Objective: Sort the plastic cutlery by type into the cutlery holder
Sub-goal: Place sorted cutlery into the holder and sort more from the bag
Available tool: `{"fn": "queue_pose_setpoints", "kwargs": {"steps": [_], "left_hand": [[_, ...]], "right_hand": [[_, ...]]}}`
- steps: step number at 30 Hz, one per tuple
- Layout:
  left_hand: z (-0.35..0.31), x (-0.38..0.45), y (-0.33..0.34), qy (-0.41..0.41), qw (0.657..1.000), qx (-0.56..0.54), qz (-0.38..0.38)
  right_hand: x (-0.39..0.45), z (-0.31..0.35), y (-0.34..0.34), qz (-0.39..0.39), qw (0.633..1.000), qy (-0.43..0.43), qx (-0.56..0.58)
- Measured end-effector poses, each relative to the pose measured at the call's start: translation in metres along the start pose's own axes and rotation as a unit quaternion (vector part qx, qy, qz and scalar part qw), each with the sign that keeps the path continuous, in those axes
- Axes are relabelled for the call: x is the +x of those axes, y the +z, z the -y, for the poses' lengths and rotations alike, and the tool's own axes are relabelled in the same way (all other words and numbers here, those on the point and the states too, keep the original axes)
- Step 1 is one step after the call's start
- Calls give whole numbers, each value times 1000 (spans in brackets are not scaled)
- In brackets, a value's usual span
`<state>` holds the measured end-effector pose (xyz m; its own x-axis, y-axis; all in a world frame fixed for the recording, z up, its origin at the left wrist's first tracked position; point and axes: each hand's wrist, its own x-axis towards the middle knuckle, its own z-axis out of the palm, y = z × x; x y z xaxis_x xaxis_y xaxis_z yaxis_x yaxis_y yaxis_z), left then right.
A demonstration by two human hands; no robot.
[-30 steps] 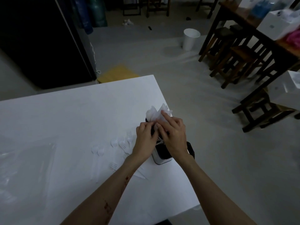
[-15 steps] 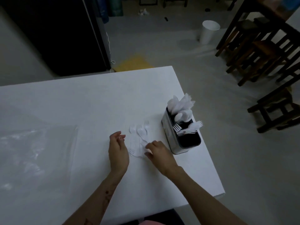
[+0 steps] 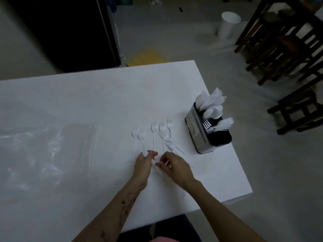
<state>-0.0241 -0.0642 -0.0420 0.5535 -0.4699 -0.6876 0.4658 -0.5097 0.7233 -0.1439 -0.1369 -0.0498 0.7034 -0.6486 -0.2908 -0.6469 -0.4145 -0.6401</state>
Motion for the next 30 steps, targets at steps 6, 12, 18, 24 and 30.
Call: {"fn": "queue_pose_setpoints", "kwargs": {"steps": [6,12,18,24,30], "left_hand": [[-10,-3,-12,-90,983,-145,61],[-6,0,-21,-115,964,-209,120],[-10,-3,-18,-105,958,-213,159],[-4,4,-14,-112,965,-225,76],[-2,3,-12,-102,971,-205,65]], "right_hand": [[-1,-30,-4,-135,961,205,-129],[-1,-22,-2,-118,980,129,98],[-5,3,-14,77,937,142,309],[17,-16,-11,-157,961,185,131],[27,-31,-12,-117,976,184,-25]]}}
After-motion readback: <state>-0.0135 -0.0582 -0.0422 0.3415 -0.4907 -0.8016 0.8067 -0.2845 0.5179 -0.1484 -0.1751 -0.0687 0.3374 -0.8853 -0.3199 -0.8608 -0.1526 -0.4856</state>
